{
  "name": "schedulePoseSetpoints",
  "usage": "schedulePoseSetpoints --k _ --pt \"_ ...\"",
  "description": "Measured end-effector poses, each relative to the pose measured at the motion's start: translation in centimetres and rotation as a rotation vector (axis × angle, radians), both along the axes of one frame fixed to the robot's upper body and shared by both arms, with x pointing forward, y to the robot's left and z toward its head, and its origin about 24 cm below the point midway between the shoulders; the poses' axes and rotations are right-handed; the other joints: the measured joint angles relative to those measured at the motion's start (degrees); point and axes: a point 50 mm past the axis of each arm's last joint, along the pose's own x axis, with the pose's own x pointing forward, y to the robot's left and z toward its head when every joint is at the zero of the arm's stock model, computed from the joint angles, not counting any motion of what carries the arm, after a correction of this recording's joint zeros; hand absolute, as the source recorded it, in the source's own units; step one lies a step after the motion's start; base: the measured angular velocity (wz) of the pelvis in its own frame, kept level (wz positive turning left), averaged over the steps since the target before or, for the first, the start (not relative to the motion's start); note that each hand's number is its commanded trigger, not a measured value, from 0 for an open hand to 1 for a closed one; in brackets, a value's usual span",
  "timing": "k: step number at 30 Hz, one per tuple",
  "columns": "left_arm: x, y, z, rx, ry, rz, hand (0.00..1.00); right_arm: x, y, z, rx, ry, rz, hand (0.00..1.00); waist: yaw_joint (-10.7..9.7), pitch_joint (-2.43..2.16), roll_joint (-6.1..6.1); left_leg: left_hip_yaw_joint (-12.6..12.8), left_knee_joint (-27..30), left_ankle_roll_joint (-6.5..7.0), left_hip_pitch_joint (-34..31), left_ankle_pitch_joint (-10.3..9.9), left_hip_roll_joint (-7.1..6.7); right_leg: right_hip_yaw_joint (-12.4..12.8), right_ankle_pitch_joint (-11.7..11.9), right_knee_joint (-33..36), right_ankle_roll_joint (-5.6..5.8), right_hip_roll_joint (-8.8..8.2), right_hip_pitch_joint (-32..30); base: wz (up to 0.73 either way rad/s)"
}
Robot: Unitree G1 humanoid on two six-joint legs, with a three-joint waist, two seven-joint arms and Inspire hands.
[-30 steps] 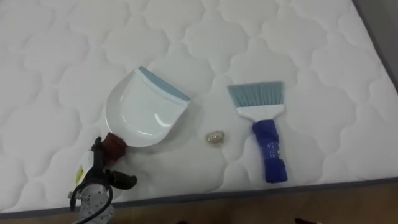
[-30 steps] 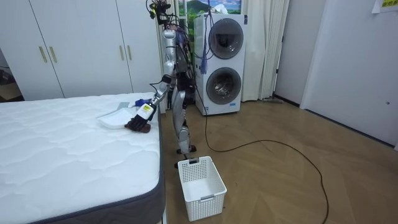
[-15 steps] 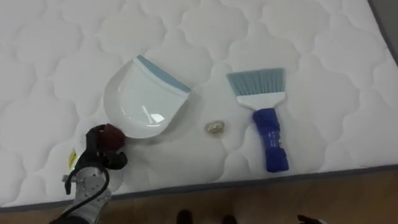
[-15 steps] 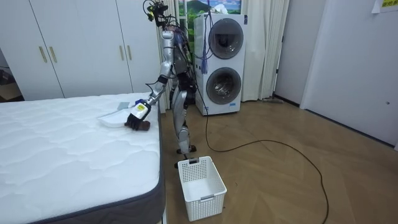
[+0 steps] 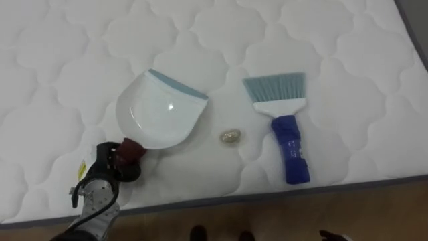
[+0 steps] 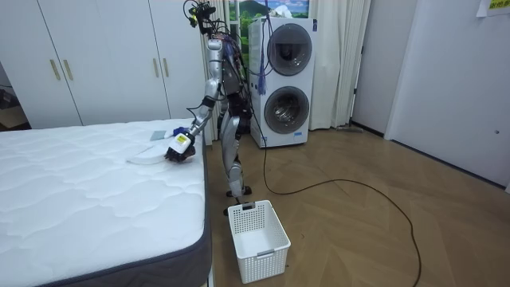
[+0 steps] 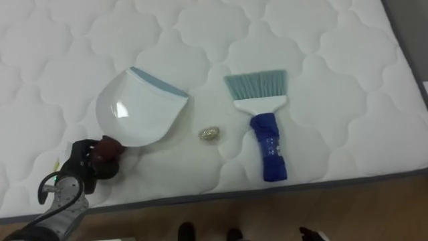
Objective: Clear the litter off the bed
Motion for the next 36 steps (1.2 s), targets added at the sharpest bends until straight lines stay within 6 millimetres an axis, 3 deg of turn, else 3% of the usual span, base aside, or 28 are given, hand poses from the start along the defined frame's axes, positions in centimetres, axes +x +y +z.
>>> schedulePoseSetpoints --k 11,26,31,36 --pt "0.0 0.1 0.1 0.004 -0.005 -0.002 1.00 0.0 0.0 0.0 0.003 0.000 -0.004 0.00 -0.05 0.21 -0.56 0.56 -0.21 0.02 0.13 0.01 0.02 0.20 -0.05 0.06 0.05 -0.08 -0.05 0.00" --pt "-0.2 1.0 0.2 0.090 0.008 -0.044 1.00 -1.1 -1.2 0.0 -0.012 0.015 -0.049 0.00 0.10 0.02 -0.64 1.01 -0.68 0.03 0.97 0.02 0.05 0.63 -0.06 0.00 0.07 -0.04 0.51 -0.01" --pt "-0.2 2.0 0.6 0.151 0.017 -0.074 1.00 -1.2 -2.0 0.3 -0.027 0.014 -0.072 0.00 0.55 -0.34 -0.07 1.00 -0.58 0.03 1.07 0.02 0.07 0.59 -0.06 0.04 0.07 -0.04 0.66 0.00" --pt "-0.9 3.5 0.8 0.187 0.028 -0.064 1.00 -0.9 -3.3 0.8 -0.022 -0.036 -0.186 0.00 0.73 -1.01 1.05 1.00 -0.51 0.09 1.51 0.06 0.04 0.43 -0.07 0.01 0.10 -0.12 1.29 0.03"
